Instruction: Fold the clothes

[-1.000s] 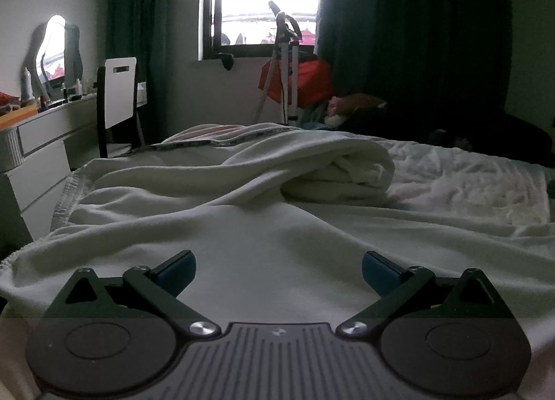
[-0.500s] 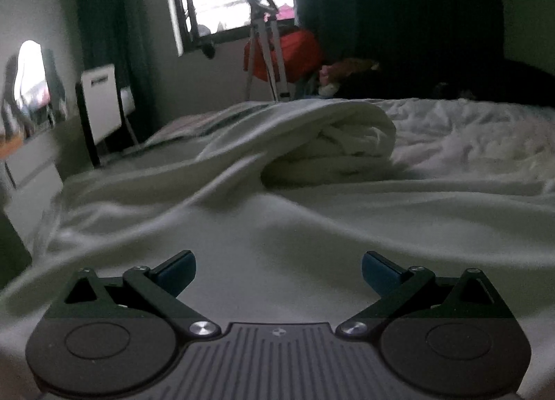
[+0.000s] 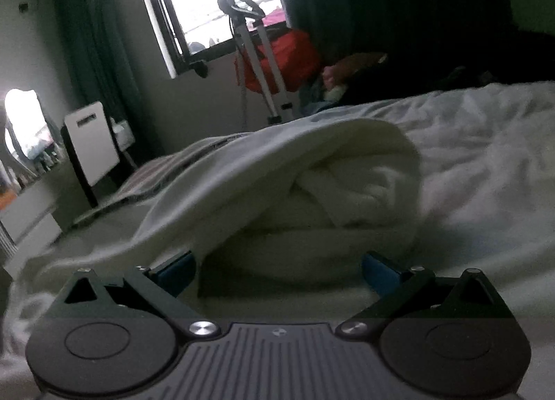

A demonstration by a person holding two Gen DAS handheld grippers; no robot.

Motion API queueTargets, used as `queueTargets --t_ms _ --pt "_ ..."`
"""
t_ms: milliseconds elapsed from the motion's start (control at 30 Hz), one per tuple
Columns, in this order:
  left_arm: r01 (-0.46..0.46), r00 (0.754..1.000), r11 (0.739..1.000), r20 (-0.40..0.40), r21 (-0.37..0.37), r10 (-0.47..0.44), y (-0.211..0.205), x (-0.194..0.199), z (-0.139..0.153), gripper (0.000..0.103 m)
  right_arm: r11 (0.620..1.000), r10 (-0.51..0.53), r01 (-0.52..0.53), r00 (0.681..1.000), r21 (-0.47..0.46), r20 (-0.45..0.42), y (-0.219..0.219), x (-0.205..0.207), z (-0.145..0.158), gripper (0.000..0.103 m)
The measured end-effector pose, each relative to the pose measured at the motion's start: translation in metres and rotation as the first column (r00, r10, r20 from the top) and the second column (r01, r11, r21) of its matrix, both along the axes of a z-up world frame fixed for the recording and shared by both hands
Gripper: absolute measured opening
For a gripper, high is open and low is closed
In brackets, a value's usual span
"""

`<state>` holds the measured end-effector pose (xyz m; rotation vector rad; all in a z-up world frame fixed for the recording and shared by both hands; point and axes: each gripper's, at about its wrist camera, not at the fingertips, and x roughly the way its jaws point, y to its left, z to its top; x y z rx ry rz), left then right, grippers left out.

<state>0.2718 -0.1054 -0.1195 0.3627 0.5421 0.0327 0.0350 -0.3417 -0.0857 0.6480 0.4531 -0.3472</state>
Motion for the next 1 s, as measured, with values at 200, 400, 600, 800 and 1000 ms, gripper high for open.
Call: queueTargets --t_ms 200,400,600,800,1000 --pt "0.088 0.996 0.991 -0.015 0.102 -0.086 -0.043 0.042 -0.008 0.103 0.997 -0.027 0.029 0.999 0.065 -0.026 -0.013 0.009 -0.015 0.084" --pt "0.027 0.997 0.997 -0.076 0.066 -0.022 -0.087 0.086 -0.009 0.103 0.995 -0.046 0.049 0.998 0.086 -0.034 -0.018 0.012 -0.022 0.084" --pt "-0.127 0.983 0.989 -0.123 0.073 0.136 -0.104 0.112 -0.015 0.099 0.994 -0.059 0.062 0.998 0.093 -0.038 -0.021 0.018 -0.027 0.085" --pt "-0.149 0.984 0.984 -0.112 -0.096 0.138 -0.065 0.104 0.02 0.021 0.996 -0.056 0.058 0.998 0.07 -0.039 -0.018 0.022 -0.031 0.085" --pt "-0.113 0.992 0.889 0.003 -0.444 0.127 0.022 0.059 0.094 0.011 0.999 -0.038 0.039 0.999 0.032 -0.039 -0.011 0.022 -0.029 0.085"
